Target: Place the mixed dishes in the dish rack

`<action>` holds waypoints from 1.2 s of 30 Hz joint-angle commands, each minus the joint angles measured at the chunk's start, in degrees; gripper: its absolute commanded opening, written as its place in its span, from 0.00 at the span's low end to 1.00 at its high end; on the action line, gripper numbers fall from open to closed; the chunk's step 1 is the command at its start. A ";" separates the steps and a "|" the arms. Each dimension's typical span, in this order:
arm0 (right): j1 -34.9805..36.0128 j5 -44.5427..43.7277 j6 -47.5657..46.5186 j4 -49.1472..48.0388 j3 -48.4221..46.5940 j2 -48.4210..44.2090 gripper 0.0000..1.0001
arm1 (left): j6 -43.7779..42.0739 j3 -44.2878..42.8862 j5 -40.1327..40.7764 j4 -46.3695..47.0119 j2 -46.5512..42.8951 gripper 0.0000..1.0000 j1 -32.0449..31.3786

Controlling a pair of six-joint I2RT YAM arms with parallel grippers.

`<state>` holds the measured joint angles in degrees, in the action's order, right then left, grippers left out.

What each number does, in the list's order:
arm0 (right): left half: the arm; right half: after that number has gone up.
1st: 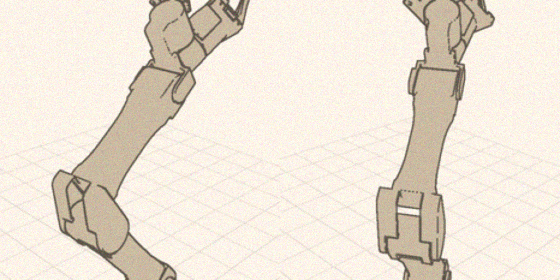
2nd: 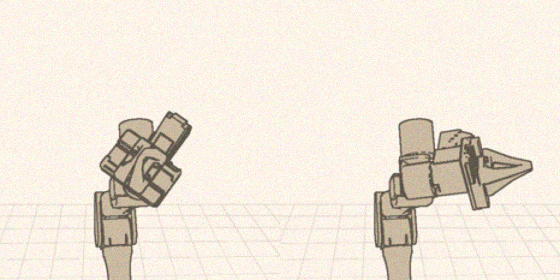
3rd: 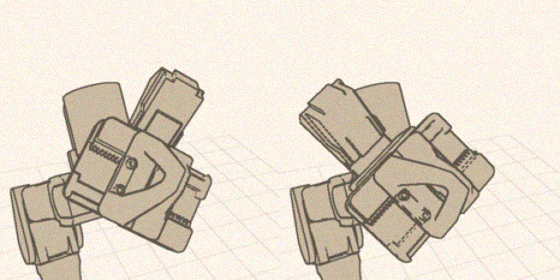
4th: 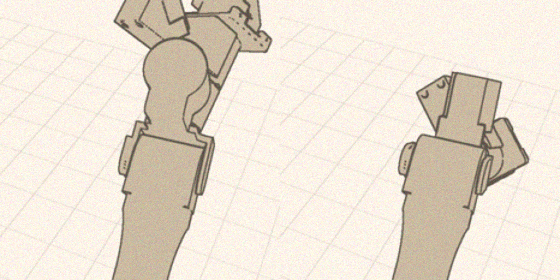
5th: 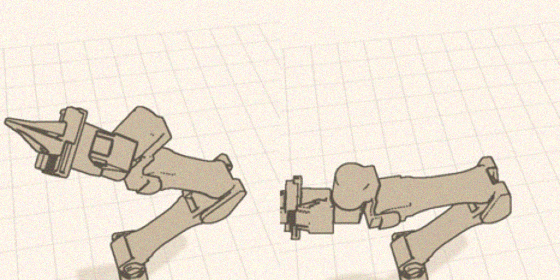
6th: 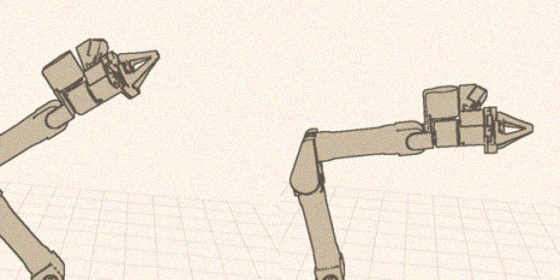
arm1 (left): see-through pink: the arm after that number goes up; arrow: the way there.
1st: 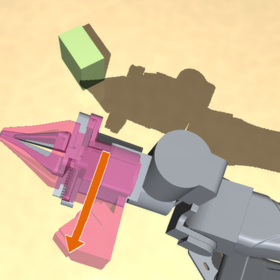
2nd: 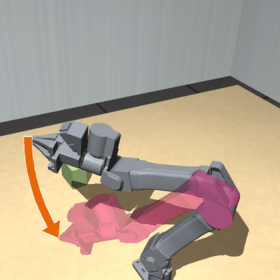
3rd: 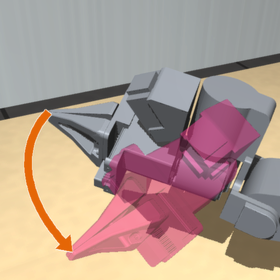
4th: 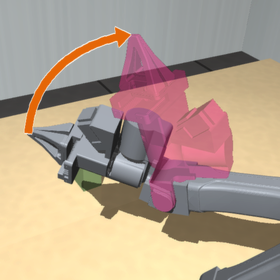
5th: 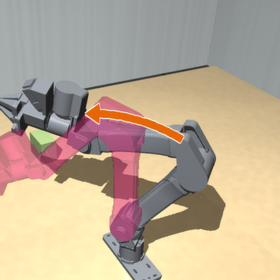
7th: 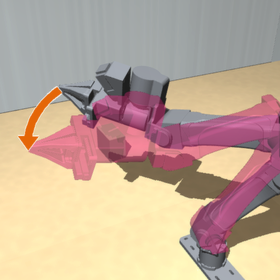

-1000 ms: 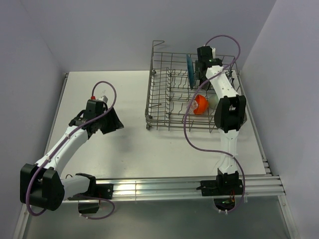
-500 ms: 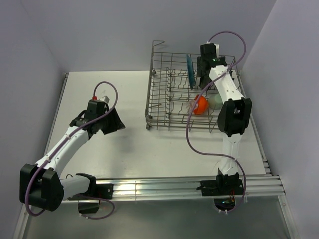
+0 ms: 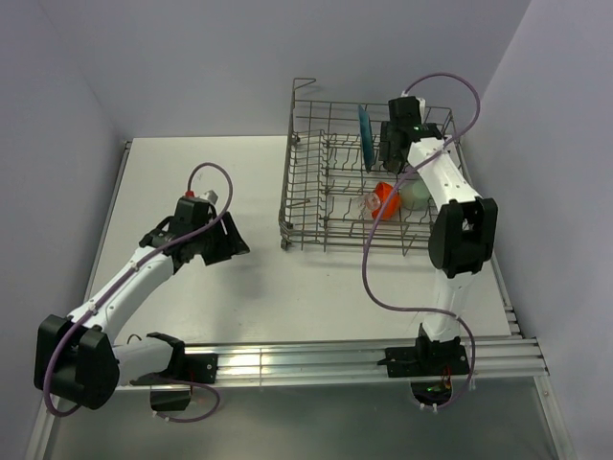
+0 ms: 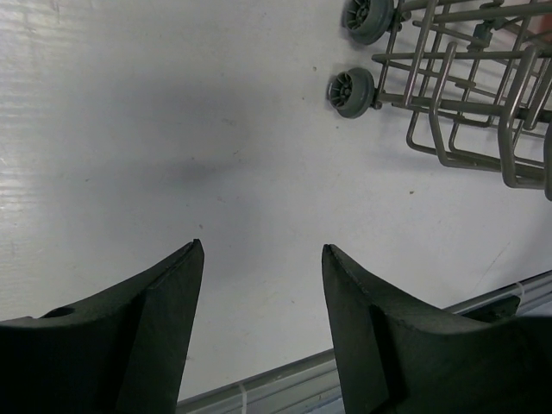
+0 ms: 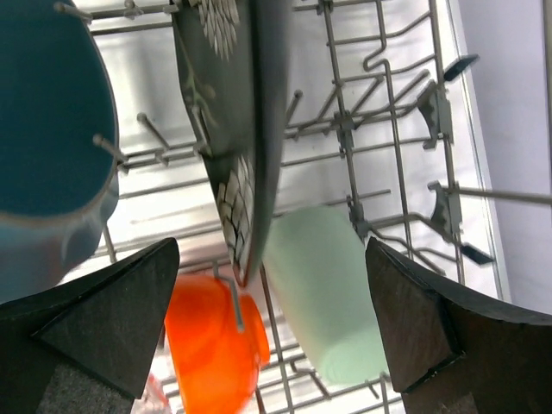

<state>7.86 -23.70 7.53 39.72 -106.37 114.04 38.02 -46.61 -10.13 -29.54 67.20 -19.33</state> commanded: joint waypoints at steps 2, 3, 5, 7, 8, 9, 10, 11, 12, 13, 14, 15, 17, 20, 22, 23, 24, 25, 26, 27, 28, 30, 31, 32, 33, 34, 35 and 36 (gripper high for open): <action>0.49 1.29 1.61 -4.39 3.97 -7.16 0.96 | 2.23 0.99 -2.17 2.38 -2.60 0.64 -1.23; 0.49 1.55 1.78 -4.74 4.67 -8.29 0.96 | 2.84 1.08 -2.35 2.56 -2.95 0.64 -1.32; 0.49 1.99 2.40 -4.92 7.04 -9.62 0.96 | 3.55 1.52 -2.61 2.56 -4.00 0.64 -1.67; 0.67 2.87 2.93 -5.80 10.28 -12.16 0.97 | 4.69 2.22 -2.70 2.73 -5.58 0.63 -1.85; 0.75 3.05 3.28 -6.50 11.69 -13.13 0.97 | 5.04 2.49 -3.05 3.08 -6.02 0.63 -2.11; 0.84 3.22 3.54 -7.46 12.93 -15.05 0.97 | 5.92 2.75 -3.31 3.35 -6.55 0.62 -2.29; 0.93 4.01 3.98 -7.82 15.20 -16.03 0.97 | 6.36 3.10 -3.58 3.52 -7.34 0.62 -2.38; 1.02 4.36 4.16 -8.26 16.36 -16.91 0.97 | 6.71 3.28 -3.84 3.79 -7.69 0.62 -2.72; 1.11 4.72 4.25 -8.78 17.32 -18.57 0.97 | 7.33 3.45 -4.37 3.96 -8.05 0.63 -2.90; 1.19 4.72 4.42 -8.87 19.16 -19.55 0.97 | 7.59 3.89 -4.72 4.31 -8.66 0.63 -3.16; 1.54 4.98 4.60 -9.14 20.22 -20.43 0.97 | 7.94 4.16 -5.24 5.10 -9.01 0.63 -3.52; 1.72 5.07 4.60 -9.49 21.28 -22.35 0.97 | 8.56 4.51 -6.38 5.63 -9.19 0.64 -3.69; 1.98 6.20 5.04 -10.01 24.44 -24.29 0.98 | 9.09 5.30 -7.62 6.68 -9.28 0.72 -4.04; 2.77 7.79 6.09 -11.33 29.36 -28.77 0.98 | 9.97 5.83 -8.85 7.92 -9.37 0.79 -4.48; 3.30 9.29 6.62 -12.04 33.04 -32.03 0.98 | 10.76 6.27 -9.46 8.79 -9.63 0.81 -4.66; 3.65 9.55 6.88 -12.30 34.28 -33.08 0.98 | 11.11 6.44 -9.99 9.32 -9.80 0.81 -4.66; 4.00 10.34 7.23 -12.65 35.34 -35.27 0.99 | 11.81 6.62 -10.69 9.85 -10.07 0.82 -4.66; 4.18 11.13 7.84 -12.83 37.61 -36.51 0.99 | 12.25 7.05 -12.18 11.42 -10.42 0.83 -4.66; 4.27 12.09 8.37 -13.35 38.77 -38.78 1.00 | 13.38 7.49 -13.06 12.30 -10.42 0.83 -4.66; 4.27 14.45 8.81 -13.71 40.95 -39.94 1.00 | 13.92 8.19 -14.03 13.36 -10.51 0.84 -4.66; 4.27 15.17 9.51 -13.97 41.93 -41.16 1.00 | 14.36 8.55 -14.91 15.28 -10.42 0.84 -4.75; 4.36 16.14 10.57 -14.15 43.87 -44.50 1.00 | 15.85 9.34 -17.46 17.22 -9.99 0.84 -4.66; 4.45 17.36 11.62 -13.97 45.53 -45.56 1.00 | 16.38 10.30 -18.34 19.41 -9.55 0.85 -4.75; 4.45 18.16 12.15 -13.80 46.42 -46.53 1.00 | 16.99 10.92 -20.35 20.74 -9.37 0.85 -4.75; 4.36 19.04 12.59 -13.80 47.38 -48.63 1.00 | 18.04 11.36 -21.15 21.79 -9.28 0.85 -4.66; 4.36 20.44 13.55 -13.88 49.31 -49.87 1.00 | 18.58 12.41 -21.77 22.85 -9.19 0.85 -4.75; 4.45 21.06 14.00 -13.71 50.37 -50.92 1.00 | 19.80 12.94 -22.21 24.60 -9.45 0.85 -4.84; 4.36 21.68 14.35 -13.62 52.29 -53.37 1.00 | 20.42 13.99 -22.39 25.40 -10.24 0.85 -4.84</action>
<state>12.03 -5.87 19.00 27.68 -57.30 65.49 55.13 -34.30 -28.23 -11.44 57.95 -23.86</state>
